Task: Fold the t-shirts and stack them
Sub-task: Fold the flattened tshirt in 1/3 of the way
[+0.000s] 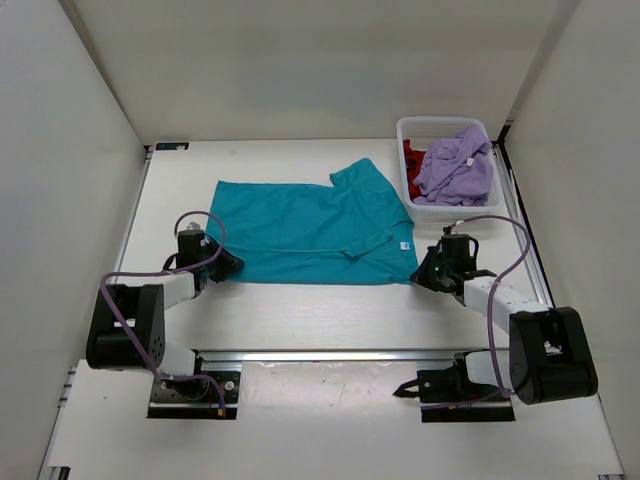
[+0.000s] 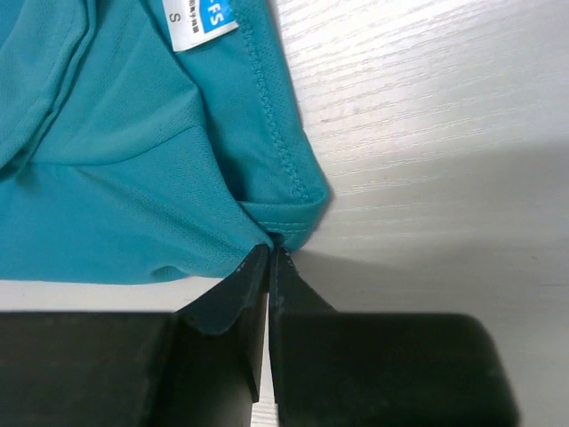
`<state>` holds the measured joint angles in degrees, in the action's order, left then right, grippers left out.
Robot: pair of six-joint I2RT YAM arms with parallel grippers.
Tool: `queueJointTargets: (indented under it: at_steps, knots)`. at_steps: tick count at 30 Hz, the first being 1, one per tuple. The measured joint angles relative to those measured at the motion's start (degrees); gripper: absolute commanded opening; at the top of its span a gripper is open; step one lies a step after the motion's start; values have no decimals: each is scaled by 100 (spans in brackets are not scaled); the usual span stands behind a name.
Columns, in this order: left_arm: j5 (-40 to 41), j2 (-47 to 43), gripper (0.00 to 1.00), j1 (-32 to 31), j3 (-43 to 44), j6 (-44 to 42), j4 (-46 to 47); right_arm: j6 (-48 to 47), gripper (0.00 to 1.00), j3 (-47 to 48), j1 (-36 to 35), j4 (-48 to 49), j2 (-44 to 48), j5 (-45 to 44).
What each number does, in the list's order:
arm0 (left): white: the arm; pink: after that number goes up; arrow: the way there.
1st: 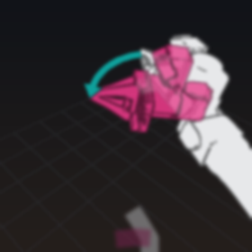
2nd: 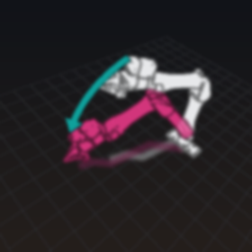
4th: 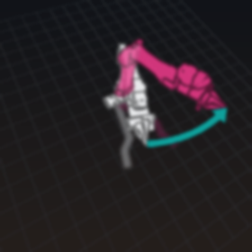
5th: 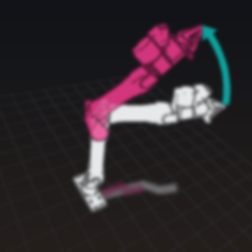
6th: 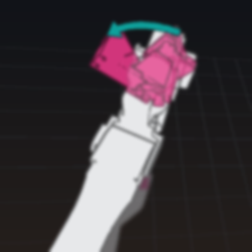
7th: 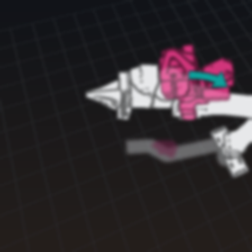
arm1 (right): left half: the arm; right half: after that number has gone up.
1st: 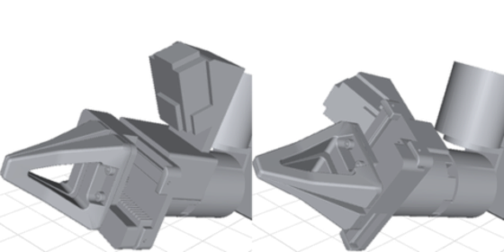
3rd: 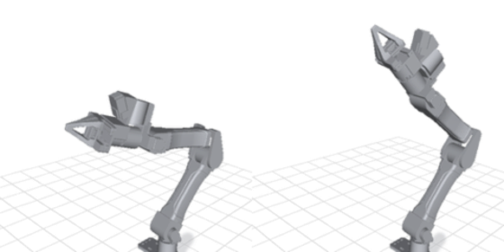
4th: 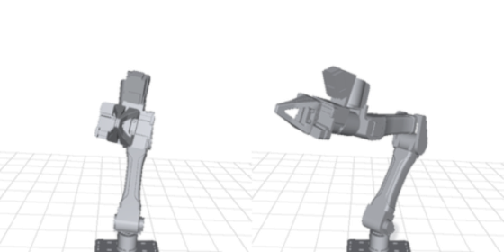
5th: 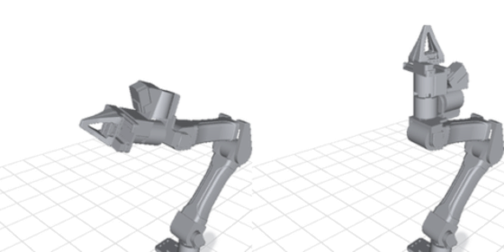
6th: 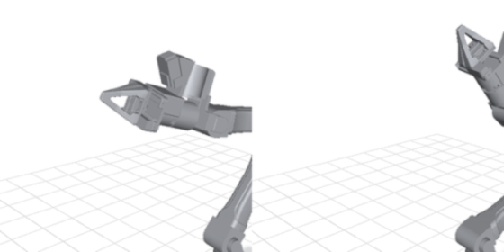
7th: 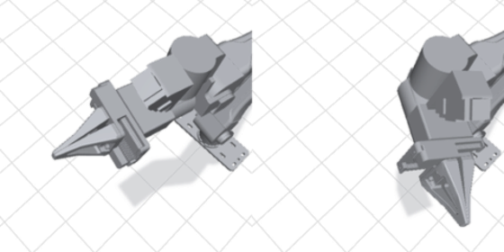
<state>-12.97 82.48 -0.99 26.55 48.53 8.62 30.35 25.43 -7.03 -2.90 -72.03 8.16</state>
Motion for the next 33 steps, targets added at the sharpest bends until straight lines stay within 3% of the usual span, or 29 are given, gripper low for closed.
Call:
queueJointTargets:
  at_steps: [6,14,15,17,19,20,21,26,33]
  knots:
    - [184,-483,34,9,-286,-105,-227,11,0,-48,50,-142,236,-105]
    - [208,-1248,41,-83,-533,-201,-584,111,45,-398,267,-529,1078,-153]
    - [225,-1316,42,-162,-505,-219,-634,96,47,-330,214,-616,1126,-212]
    - [319,-1419,41,-398,-428,-258,-708,59,44,-125,-24,-822,1224,-345]
    - [468,-1464,39,-776,-310,-304,-732,-9,22,101,-341,-846,1261,-420]
    - [525,-1453,37,-1014,-232,-332,-732,-15,6,192,-476,-804,1246,-404]
    - [577,-1412,35,-1274,-151,-356,-717,-20,0,293,-660,-699,1169,-367]
    - [623,-876,33,-2098,83,-417,-481,-46,0,634,-1388,-236,278,-214]
    - [610,-442,33,-2483,83,-409,-306,-83,1,1294,-1803,50,-1014,-31]
